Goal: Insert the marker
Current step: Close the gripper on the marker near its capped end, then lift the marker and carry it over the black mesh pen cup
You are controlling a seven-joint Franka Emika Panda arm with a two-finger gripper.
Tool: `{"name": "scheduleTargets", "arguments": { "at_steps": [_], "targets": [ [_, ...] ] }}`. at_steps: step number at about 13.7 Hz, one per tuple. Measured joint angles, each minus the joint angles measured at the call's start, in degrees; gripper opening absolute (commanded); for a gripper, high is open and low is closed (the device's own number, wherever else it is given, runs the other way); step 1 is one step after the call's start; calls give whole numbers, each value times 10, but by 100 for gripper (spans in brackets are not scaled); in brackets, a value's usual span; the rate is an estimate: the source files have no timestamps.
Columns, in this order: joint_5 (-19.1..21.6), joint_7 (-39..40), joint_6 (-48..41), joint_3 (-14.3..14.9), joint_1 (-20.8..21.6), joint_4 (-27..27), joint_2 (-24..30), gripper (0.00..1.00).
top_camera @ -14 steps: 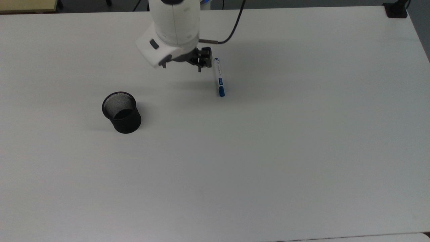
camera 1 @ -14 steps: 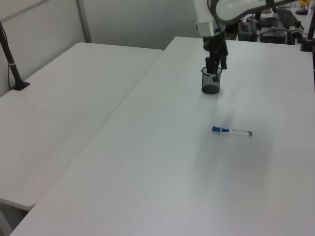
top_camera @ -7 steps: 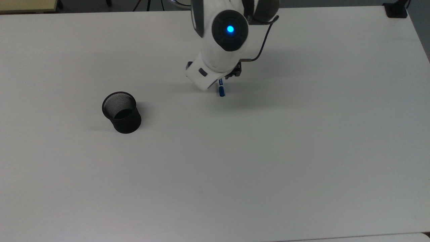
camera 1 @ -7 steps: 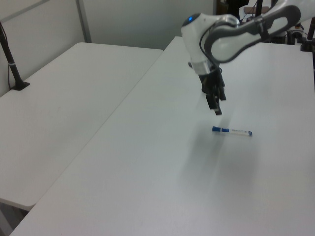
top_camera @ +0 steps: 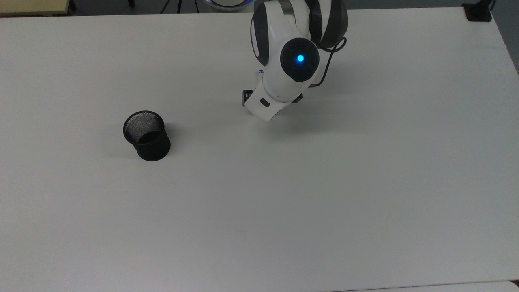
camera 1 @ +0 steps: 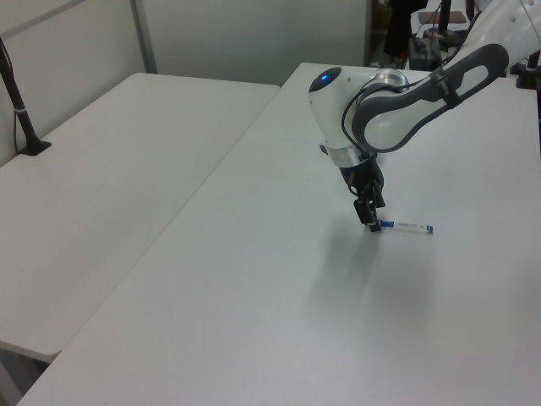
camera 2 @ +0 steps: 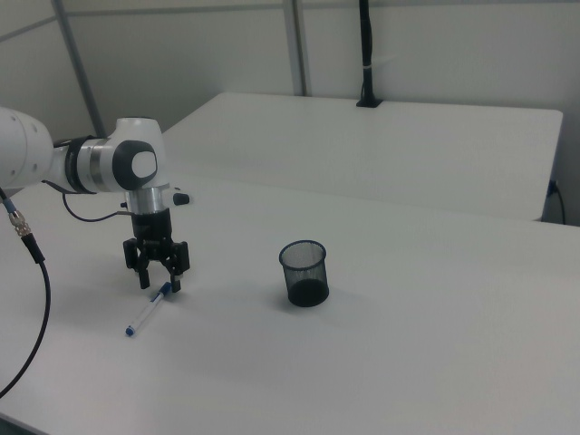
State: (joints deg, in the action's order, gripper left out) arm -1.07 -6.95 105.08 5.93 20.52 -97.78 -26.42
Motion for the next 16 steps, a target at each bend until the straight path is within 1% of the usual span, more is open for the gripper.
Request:
{"name": "scheduleTargets", "arguments": {
  "at_steps": [1,2,5,6,7,10,11,15,16],
  "targets": [
    [0,-1,6,0,0,1,-4,58],
    [0,-4,10,0,0,3,-10,50],
    [0,-8,12,0,0,8,-15,31],
    [0,-9,12,0,0,10,-15,22],
    [0,-11,12,0,0,10,-15,16],
    [0,-11,11,1,0,14,-14,5],
    [0,-11,11,1,0,14,-14,3],
    [0,-11,11,2,-1,17,-14,3],
    [0,-12,11,6,-2,26,-14,3]
  ]
}}
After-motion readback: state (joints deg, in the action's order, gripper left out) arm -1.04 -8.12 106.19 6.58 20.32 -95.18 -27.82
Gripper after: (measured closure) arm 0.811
